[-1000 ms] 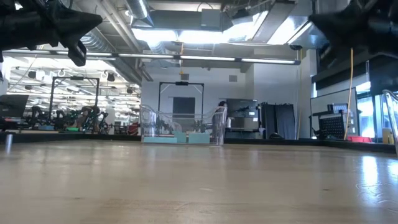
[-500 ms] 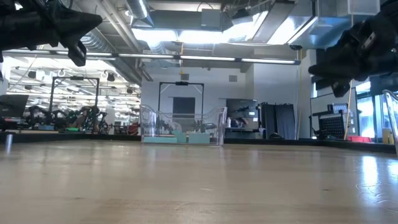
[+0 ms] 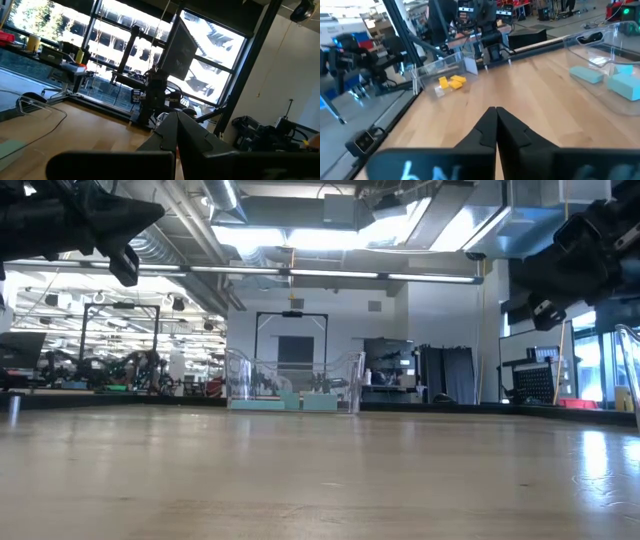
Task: Sort & place blocks by color
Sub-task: Return to Home Position
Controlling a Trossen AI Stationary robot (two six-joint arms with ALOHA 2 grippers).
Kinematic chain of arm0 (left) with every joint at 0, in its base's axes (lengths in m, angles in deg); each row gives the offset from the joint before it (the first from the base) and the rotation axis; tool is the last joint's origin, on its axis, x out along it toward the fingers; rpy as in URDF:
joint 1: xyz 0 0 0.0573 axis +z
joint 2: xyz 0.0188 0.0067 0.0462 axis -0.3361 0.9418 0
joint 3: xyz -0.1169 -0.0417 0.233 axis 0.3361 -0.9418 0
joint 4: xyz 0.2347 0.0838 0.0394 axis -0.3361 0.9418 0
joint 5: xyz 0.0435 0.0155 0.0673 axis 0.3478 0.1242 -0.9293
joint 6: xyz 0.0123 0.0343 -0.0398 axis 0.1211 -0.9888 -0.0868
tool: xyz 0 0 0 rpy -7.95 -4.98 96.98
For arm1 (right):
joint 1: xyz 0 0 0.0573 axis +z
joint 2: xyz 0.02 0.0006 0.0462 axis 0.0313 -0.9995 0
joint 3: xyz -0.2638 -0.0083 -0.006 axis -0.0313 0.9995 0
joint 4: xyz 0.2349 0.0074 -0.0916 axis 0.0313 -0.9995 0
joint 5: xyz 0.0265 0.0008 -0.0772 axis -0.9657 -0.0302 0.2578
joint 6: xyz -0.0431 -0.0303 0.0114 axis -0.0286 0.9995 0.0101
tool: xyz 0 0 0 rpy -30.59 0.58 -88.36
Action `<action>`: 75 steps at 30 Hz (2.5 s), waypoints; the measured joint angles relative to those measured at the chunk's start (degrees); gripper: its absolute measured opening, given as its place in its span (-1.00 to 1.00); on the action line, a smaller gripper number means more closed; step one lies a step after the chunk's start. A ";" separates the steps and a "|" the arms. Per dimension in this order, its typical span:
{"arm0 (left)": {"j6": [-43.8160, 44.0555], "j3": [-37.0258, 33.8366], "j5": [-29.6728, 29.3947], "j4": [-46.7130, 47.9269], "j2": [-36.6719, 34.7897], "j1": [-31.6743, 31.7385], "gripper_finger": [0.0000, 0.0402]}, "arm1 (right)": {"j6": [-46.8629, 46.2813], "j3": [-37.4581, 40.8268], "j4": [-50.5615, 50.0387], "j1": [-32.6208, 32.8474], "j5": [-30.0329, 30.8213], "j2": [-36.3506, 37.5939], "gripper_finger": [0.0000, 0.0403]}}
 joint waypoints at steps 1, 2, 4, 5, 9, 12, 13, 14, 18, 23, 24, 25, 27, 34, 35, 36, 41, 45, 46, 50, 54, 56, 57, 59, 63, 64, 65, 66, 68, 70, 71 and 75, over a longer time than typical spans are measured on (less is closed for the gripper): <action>0.00 0.00 0.00 0.00 0.00 0.00 -1.00 | 0.75 0.00 0.00 0.00 0.01 -0.22 -0.98; 0.00 0.00 0.00 0.01 0.00 0.00 -1.00 | 1.42 0.00 0.14 -0.02 0.02 -0.53 -0.97; 0.00 0.00 0.00 0.02 0.00 0.00 -1.00 | 1.66 0.00 -0.01 -0.02 0.02 -0.64 -0.94; 0.00 0.00 0.00 0.00 0.00 0.00 -1.00 | 1.56 0.00 0.13 -0.02 0.02 -0.61 -0.93; 0.00 0.00 0.00 0.01 0.00 0.00 -1.00 | 2.28 0.00 0.14 -0.02 0.02 -0.61 -0.91; 0.00 0.00 0.00 0.01 0.00 0.00 -1.00 | 2.03 0.00 0.14 -0.04 0.02 -0.61 -0.91; 0.00 0.00 0.00 0.02 0.00 0.00 -1.00 | 2.14 0.00 0.14 -0.04 0.02 -0.61 -0.91; 0.00 0.00 0.00 0.00 0.00 0.00 -1.00 | 2.15 0.00 0.14 -0.04 0.02 -0.61 -0.91; 0.00 0.00 -0.01 0.00 0.00 0.00 -1.00 | 2.07 0.00 0.14 -0.04 0.02 -0.61 -0.91; 0.00 0.00 -0.01 0.02 0.00 0.00 -1.00 | 2.04 0.00 0.14 -0.04 0.04 -0.61 -0.91; 0.00 0.00 -0.01 0.00 0.00 0.00 -1.00 | 2.11 0.00 0.14 -0.04 0.02 -0.61 -0.91; 0.00 0.00 -0.02 0.00 0.00 0.00 -1.00 | 2.15 0.00 0.14 -0.04 0.03 -0.61 -0.91; 0.00 0.00 0.00 0.00 0.00 0.00 -1.00 | 2.05 0.00 0.14 -0.04 0.03 -0.61 -0.91; 0.00 0.00 -0.02 0.01 0.00 0.00 -1.00 | 2.04 0.00 0.14 -0.04 0.04 -0.61 -0.91; 0.00 0.00 -0.02 0.00 0.00 0.00 -1.00 | 2.13 0.00 0.14 -0.04 0.04 -0.61 -0.91; 0.00 0.00 -0.02 0.02 0.00 0.00 -1.00 | 2.15 0.00 0.14 -0.04 0.04 -0.61 -0.91; 0.00 0.00 -0.02 0.00 0.00 0.00 -1.00 | 2.15 0.00 0.14 -0.04 0.04 -0.61 -0.91; 0.00 0.00 -0.02 0.00 0.00 0.00 -1.00 | 2.04 0.00 0.14 -0.04 0.04 -0.61 -0.91; 0.00 0.00 -0.02 0.02 0.00 0.00 -1.00 | 2.12 0.00 0.14 -0.04 0.04 -0.61 -0.91; 0.00 0.00 -0.02 0.00 0.00 0.00 -1.00 | 2.03 0.00 0.14 -0.04 0.04 -0.61 -0.91; 0.00 0.00 -0.02 0.01 0.00 0.00 -1.00 | 2.07 0.00 0.14 -0.04 0.04 -0.61 -0.91; 0.00 0.00 -0.02 0.00 0.00 0.00 -1.00 | 2.04 0.00 0.14 -0.04 0.04 -0.61 -0.91; 0.00 0.00 -0.02 0.00 0.00 0.00 -1.00 | 2.11 0.00 0.14 -0.04 0.05 -0.62 -0.91; 0.00 0.00 -0.02 0.01 0.00 0.00 -1.00 | 2.10 0.00 0.14 -0.04 0.05 -0.62 -0.91; 0.00 0.00 -0.02 0.00 0.00 0.00 -1.00 | 2.14 0.00 0.14 -0.04 0.06 -0.62 -0.91; 0.00 0.00 -0.02 0.00 0.00 0.00 -1.00 | 2.13 0.00 0.14 -0.04 0.06 -0.62 -0.91; 0.00 0.00 -0.02 0.00 0.00 0.00 -1.00 | 2.08 0.00 0.14 -0.04 0.06 -0.63 -0.91; 0.01 0.00 -0.02 0.01 0.00 0.01 -1.00 | 2.04 0.00 0.14 -0.04 0.06 -0.63 -0.91; 0.00 0.00 -0.02 0.02 0.00 0.00 -1.00 | 2.11 0.00 0.14 -0.04 0.06 -0.62 -0.91; 0.01 0.00 -0.02 0.00 0.00 0.00 -1.00 | 2.12 0.00 0.14 -0.04 0.06 -0.63 -0.91; 0.00 0.00 -0.02 0.00 0.00 0.00 -1.00 | 2.06 0.00 0.14 -0.04 0.05 -0.63 -0.91; 0.02 0.00 -0.02 0.01 0.00 0.00 -1.00 | 2.13 0.00 0.14 -0.04 0.06 -0.61 -0.91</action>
